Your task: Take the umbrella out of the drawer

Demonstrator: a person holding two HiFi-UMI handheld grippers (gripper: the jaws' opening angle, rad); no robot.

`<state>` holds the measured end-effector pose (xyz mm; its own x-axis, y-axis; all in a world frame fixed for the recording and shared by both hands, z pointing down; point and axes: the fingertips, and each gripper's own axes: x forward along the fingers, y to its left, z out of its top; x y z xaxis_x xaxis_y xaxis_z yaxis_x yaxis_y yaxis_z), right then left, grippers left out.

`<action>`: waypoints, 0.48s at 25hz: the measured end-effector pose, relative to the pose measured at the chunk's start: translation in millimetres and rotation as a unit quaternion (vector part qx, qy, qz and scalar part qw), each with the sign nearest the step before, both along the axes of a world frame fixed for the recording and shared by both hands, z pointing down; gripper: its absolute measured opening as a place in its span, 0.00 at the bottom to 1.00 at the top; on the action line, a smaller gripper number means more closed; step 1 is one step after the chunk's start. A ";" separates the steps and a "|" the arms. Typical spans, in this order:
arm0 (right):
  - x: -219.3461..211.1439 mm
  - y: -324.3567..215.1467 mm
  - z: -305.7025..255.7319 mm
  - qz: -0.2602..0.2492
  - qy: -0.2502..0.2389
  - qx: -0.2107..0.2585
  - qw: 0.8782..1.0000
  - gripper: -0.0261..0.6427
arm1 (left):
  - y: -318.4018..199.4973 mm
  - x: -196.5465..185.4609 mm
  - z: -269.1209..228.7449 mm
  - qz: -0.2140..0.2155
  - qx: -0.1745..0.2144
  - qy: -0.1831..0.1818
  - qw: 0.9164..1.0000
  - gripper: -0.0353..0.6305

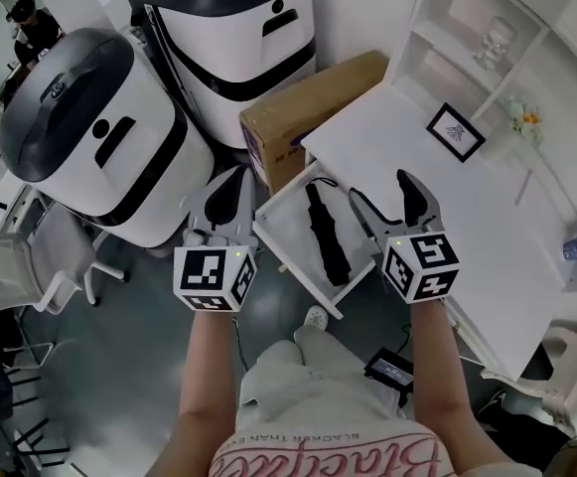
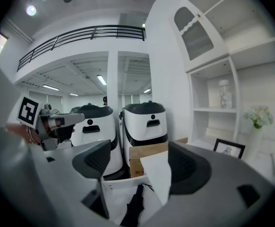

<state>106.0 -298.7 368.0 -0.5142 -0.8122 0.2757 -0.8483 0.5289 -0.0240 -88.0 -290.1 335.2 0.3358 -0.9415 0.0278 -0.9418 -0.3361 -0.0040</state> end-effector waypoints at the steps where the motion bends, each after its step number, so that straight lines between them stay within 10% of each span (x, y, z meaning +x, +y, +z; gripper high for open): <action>1: -0.7 -2.5 5.9 -0.002 0.001 -0.006 1.000 0.56 | -2.9 0.1 4.4 -0.001 -0.005 0.000 1.000 0.06; 12: -13.5 -12.0 91.8 -0.002 0.010 -0.103 0.995 0.56 | -27.0 -1.4 61.1 0.007 -0.062 0.003 0.998 0.06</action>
